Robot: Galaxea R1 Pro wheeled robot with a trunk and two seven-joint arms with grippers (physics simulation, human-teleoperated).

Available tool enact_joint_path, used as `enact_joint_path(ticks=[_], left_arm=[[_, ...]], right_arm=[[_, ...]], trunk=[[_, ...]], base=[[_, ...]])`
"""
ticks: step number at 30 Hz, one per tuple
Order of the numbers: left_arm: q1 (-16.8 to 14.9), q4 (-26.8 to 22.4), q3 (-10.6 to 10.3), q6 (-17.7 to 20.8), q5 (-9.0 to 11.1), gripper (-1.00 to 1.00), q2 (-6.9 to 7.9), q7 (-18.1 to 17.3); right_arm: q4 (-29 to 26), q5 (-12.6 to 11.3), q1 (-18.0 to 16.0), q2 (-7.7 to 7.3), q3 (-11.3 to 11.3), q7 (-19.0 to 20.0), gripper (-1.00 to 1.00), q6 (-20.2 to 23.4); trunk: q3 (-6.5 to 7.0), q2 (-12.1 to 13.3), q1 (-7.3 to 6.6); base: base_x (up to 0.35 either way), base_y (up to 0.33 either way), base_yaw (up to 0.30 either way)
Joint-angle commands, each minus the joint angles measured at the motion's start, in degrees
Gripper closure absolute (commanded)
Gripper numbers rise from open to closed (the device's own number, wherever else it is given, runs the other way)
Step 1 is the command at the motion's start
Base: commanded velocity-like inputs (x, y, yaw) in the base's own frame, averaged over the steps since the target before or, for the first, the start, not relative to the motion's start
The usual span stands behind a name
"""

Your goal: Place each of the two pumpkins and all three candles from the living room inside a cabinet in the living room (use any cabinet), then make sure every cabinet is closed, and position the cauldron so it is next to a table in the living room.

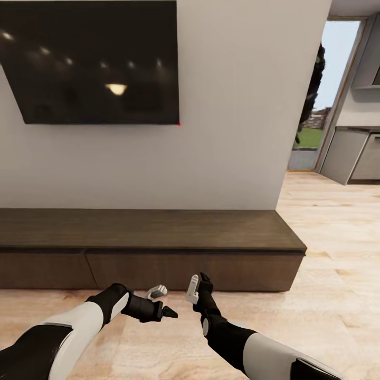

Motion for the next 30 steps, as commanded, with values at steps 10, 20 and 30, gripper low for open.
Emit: enact_joint_path(ticks=[10,20,30], left_arm=[[-0.02,-0.15,-0.27,-2.6,0.06,-1.0,0.02,-1.66],[-0.02,-0.26,-0.2,-2.94,0.05,-1.0,-0.07,-3.38],[-0.02,-0.27,-0.16,-2.98,0.06,-1.0,-0.05,-3.46]], right_arm=[[-0.01,0.54,-0.05,0.0,0.26,-1.01,-1.0,0.57],[0.04,0.54,-0.05,0.0,0.23,-1.16,-1.0,0.57],[2.29,0.54,-0.08,0.0,0.22,-8.31,-1.0,0.66]], trunk=[[-2.27,-0.17,0.25],[-4.49,-0.31,0.51],[-4.49,-0.31,0.51]], base=[[0.0,0.0,0.0],[0.0,0.0,0.0],[0.0,0.0,0.0]])
